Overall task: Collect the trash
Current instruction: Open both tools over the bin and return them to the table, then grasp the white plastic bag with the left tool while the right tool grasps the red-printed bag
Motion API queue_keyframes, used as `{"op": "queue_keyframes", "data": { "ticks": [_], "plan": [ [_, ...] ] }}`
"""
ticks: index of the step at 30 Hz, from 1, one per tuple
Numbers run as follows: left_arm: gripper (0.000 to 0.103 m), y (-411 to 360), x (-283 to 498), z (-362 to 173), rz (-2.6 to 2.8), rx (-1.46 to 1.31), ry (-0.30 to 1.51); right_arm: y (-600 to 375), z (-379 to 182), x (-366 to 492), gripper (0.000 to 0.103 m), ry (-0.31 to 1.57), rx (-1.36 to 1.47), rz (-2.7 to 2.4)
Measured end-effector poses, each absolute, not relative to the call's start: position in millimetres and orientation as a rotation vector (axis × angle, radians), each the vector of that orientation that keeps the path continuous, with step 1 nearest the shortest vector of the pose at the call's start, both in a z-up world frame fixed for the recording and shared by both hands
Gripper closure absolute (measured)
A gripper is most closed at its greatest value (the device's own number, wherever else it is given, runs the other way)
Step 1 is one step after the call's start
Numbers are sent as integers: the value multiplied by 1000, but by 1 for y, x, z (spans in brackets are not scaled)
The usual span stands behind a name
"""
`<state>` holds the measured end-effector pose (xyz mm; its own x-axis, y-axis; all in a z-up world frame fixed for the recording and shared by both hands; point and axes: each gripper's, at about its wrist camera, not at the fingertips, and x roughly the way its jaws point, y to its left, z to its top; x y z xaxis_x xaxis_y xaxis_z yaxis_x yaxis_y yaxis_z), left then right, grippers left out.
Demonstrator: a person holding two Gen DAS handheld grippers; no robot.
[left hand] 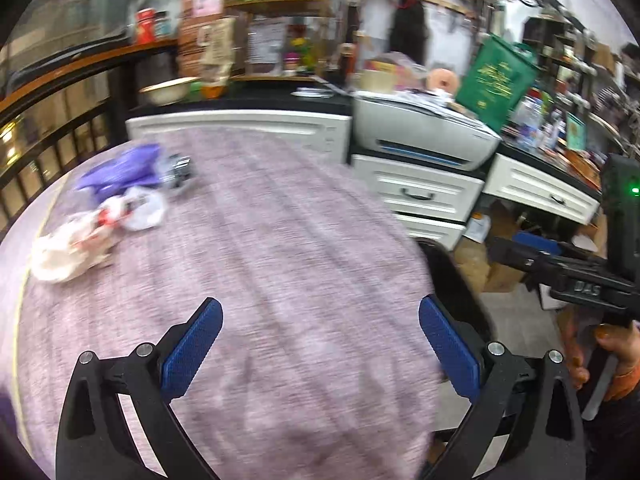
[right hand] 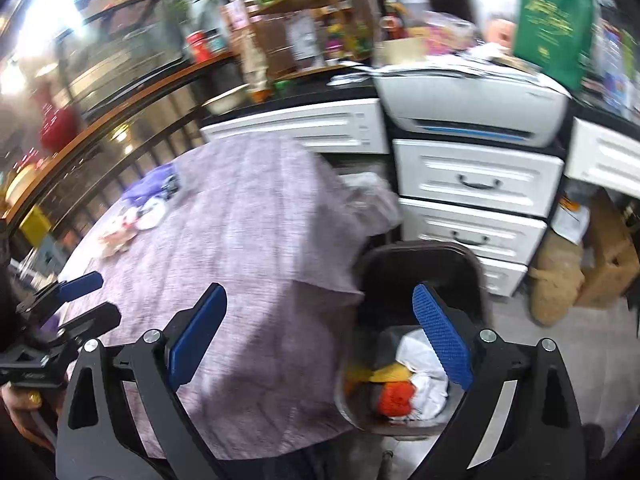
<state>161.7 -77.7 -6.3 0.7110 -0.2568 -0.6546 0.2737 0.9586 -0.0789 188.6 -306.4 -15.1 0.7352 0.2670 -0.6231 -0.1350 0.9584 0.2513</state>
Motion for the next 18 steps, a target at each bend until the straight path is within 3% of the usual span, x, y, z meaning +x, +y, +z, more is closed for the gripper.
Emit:
{"op": "queue_keyframes", "data": {
  "ticks": [18],
  "plan": [
    [6, 115, 183, -7, 78, -300, 733, -174, 2, 213, 10, 749, 34, 468]
  ]
}}
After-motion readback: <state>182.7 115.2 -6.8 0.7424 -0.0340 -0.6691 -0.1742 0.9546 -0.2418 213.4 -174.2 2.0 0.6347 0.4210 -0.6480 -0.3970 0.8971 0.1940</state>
